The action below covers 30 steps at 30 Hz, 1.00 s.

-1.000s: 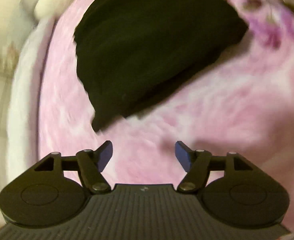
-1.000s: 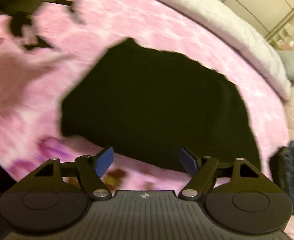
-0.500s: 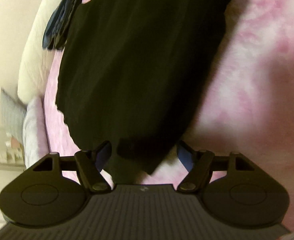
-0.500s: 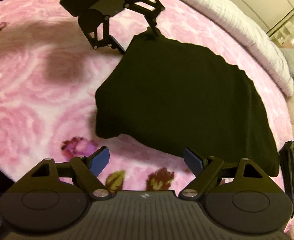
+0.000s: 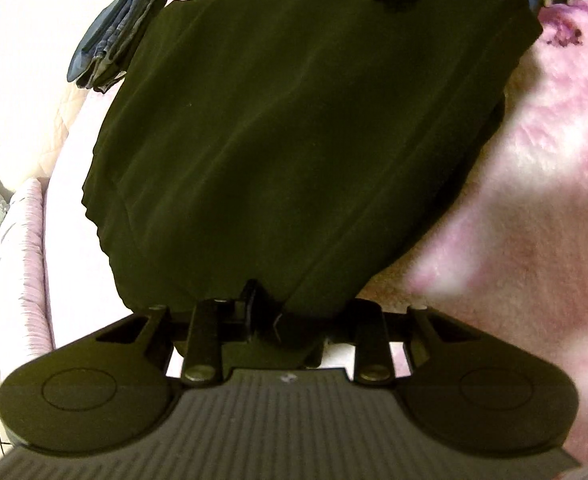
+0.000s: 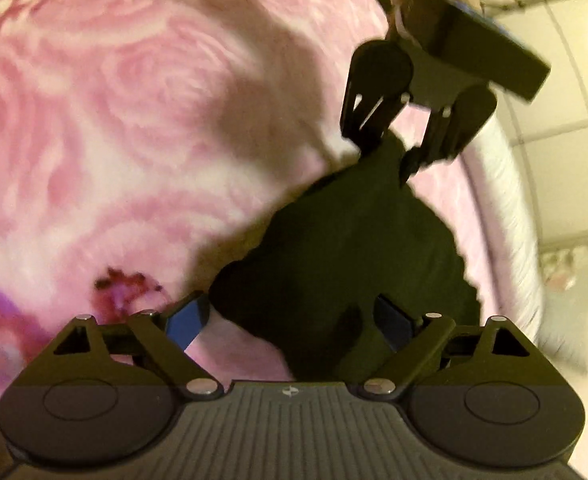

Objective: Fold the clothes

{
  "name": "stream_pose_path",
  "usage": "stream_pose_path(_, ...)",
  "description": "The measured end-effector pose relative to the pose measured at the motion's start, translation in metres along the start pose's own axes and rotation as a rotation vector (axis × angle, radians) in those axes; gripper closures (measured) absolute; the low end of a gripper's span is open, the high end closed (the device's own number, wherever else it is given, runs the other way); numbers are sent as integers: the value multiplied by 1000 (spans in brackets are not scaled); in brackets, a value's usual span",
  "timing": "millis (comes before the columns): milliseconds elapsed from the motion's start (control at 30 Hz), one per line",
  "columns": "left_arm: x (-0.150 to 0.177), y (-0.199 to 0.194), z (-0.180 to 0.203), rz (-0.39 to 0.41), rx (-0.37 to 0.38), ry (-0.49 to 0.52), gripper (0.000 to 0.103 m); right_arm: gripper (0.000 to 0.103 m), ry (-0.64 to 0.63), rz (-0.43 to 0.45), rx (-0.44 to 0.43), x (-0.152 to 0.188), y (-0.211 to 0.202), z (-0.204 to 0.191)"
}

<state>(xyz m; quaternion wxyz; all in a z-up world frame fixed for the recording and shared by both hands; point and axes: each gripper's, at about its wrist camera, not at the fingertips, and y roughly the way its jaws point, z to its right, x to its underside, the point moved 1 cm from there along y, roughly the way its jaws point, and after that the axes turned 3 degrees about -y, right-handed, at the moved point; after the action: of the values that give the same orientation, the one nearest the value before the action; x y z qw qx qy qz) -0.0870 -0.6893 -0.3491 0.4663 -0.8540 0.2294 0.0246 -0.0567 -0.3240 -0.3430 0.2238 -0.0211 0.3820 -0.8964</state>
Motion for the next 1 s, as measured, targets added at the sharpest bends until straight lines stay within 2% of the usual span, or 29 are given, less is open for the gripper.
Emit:
stream_pose_path(100,1,-1,2,-1,-5,-1,78,16,20,22,-15,4,5,8)
stream_pose_path(133,0,-2,2,-1,-8,2,79,32,37,29,-31,4,6,12)
stream_pose_path(167,1,-4,3,-1,-12,1,80,54,57,33,-51,3,6,16)
stream_pose_path(233,1,-11,0,3,-17,-4,82,73,146,37,-81,3,2,29)
stream_pose_path(267,0,-16,-2,4,-21,-5,82,77,205,38,-100,4,-1,37)
stream_pose_path(333,-2,-28,-6,1,-28,-10,84,79,301,46,-136,5,-9,52)
stream_pose_path(433,-3,-58,-11,-10,-22,-31,85,80,361,87,-184,-2,-34,68)
stream_pose_path(600,-3,-125,2,-62,60,-17,85,81,460,184,-290,-13,-84,85)
stream_pose_path(700,-9,-153,-12,-77,89,-20,85,81,584,257,-377,-10,-110,101)
stream_pose_path(800,-26,-161,-52,-75,105,-34,85,81,755,310,-418,10,-122,135)
stream_pose_path(867,-41,-159,-85,-71,115,-41,85,81,893,331,-425,38,-124,161)
stream_pose_path(1000,-77,-125,-147,-91,181,-18,85,81,1146,359,-431,103,-114,210)
